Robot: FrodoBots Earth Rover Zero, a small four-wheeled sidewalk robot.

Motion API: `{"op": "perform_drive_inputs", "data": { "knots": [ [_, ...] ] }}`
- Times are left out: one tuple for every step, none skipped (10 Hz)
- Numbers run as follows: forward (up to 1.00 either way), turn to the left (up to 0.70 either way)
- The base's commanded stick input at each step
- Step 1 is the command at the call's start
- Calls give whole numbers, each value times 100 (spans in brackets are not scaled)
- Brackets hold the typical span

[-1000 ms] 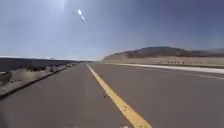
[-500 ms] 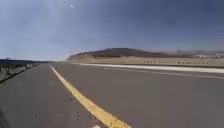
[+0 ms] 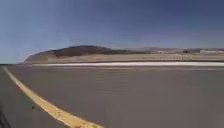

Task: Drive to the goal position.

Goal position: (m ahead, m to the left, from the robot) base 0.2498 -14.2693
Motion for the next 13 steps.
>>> {"op": "perform_drive_inputs", "data": {
  "knots": [
    [0,-85],
    [0,-85],
    [0,-85],
    [0,-85],
    [0,-85],
    [0,-85],
    [0,-85],
    [0,-85],
    [0,-85],
    [0,-85],
    [0,-85],
    [0,-85],
    [0,-85]
  ]
}}
